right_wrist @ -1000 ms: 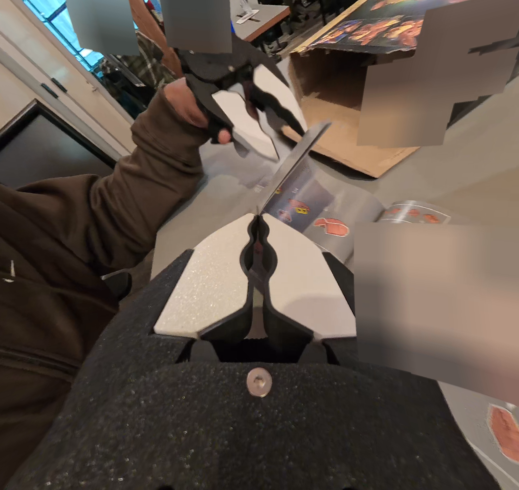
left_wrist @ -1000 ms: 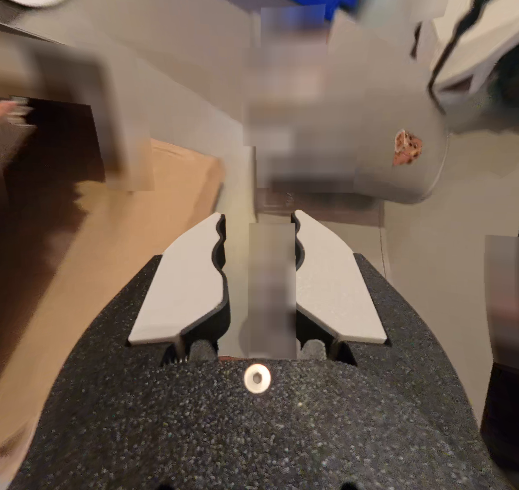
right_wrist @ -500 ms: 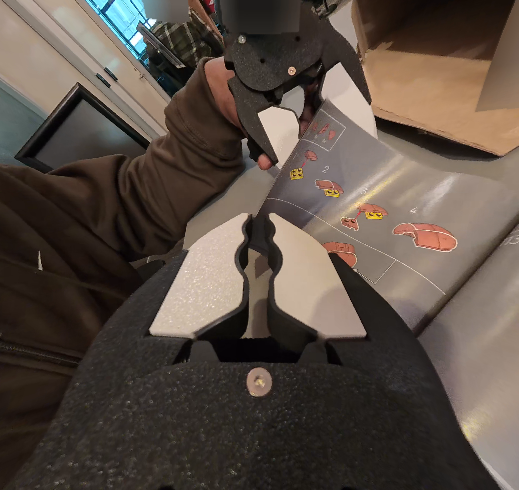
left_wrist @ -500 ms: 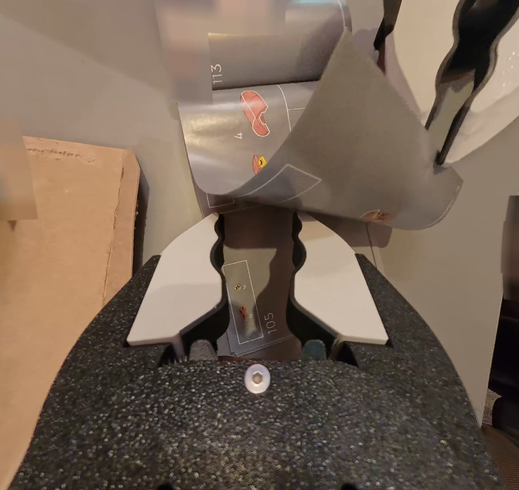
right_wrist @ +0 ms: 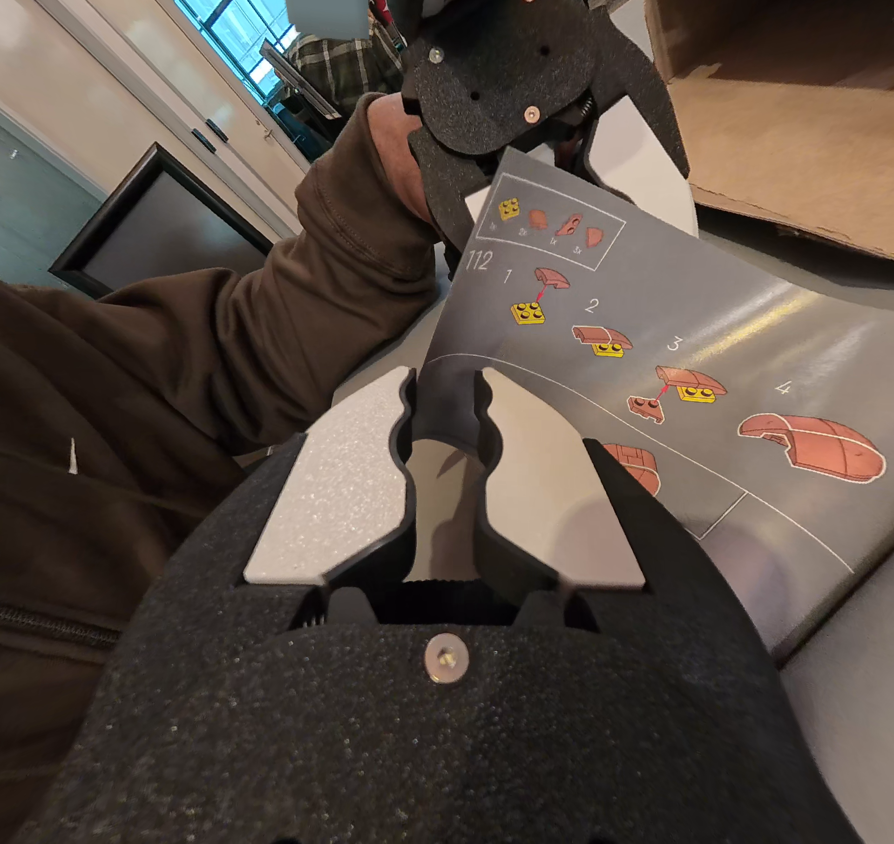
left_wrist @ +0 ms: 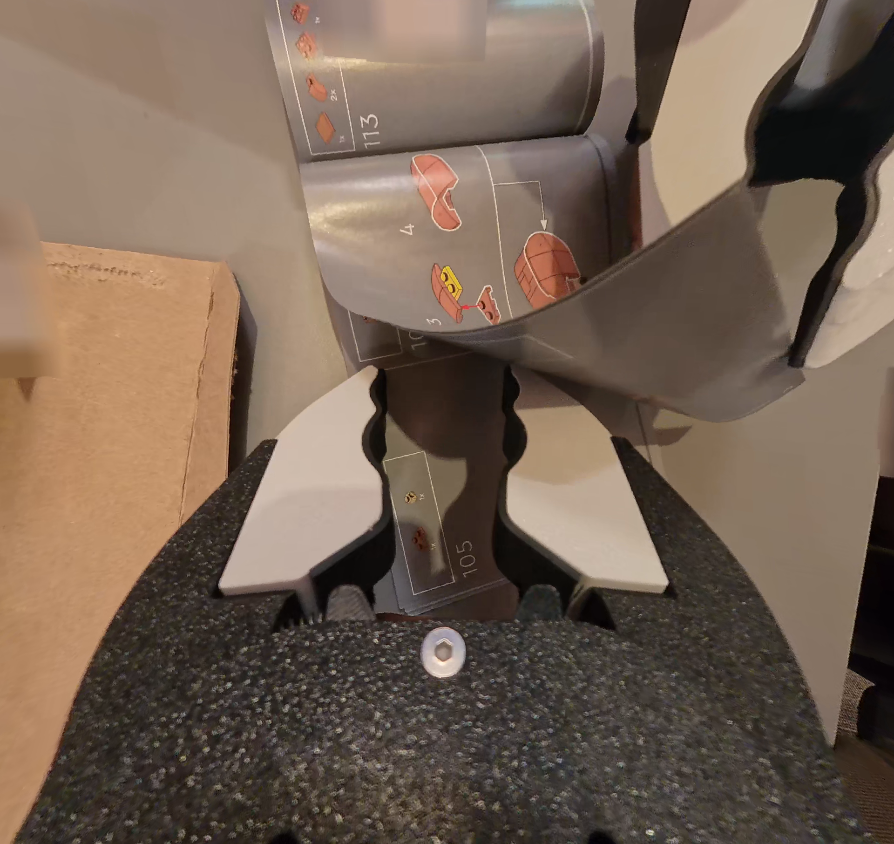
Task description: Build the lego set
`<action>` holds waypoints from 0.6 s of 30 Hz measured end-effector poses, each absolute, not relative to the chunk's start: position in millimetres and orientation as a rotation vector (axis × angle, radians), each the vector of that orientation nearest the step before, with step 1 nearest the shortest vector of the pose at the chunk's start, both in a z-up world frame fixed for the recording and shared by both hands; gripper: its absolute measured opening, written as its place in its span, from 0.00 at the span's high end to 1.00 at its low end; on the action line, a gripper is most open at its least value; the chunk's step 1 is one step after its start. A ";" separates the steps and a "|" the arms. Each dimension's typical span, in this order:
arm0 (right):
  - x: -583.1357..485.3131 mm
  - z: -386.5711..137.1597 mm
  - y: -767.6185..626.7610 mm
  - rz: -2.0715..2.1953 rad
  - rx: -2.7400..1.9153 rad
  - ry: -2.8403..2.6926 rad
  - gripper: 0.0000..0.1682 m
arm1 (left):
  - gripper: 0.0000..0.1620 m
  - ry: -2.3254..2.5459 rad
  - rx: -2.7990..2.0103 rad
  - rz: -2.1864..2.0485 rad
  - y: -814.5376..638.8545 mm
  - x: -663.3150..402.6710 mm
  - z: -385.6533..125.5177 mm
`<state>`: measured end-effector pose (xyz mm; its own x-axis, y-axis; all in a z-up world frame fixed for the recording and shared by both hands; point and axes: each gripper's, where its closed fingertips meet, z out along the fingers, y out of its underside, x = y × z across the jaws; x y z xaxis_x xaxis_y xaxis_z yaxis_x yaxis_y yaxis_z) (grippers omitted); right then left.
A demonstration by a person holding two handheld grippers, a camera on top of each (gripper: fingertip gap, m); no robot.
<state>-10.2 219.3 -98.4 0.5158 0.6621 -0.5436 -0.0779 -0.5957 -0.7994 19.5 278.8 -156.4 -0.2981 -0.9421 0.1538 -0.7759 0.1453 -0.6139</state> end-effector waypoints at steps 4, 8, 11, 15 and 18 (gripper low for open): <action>-13.1 -96.3 221.8 1.150 -1.930 -0.468 0.85 | 0.72 2.160 -1.671 -0.889 278.5 20.0 -156.8; -16.9 -96.8 222.6 1.148 -1.931 -0.471 0.84 | 0.72 2.161 -1.670 -0.887 278.2 20.3 -157.0; -19.4 -97.4 223.4 1.144 -1.935 -0.472 0.83 | 0.72 2.160 -1.669 -0.885 278.4 20.5 -156.7; -20.8 -97.8 224.7 1.124 -1.937 -0.477 0.82 | 0.72 2.158 -1.668 -0.884 278.8 20.7 -156.3; -21.2 -97.9 226.1 1.112 -1.938 -0.476 0.81 | 0.72 2.157 -1.670 -0.883 279.0 20.8 -156.3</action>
<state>-21.2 226.1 -97.9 0.5358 0.6605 -0.5259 -0.0758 -0.5827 -0.8091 20.8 279.0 -156.3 -0.2970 -0.9433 0.1481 -0.7763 0.1483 -0.6127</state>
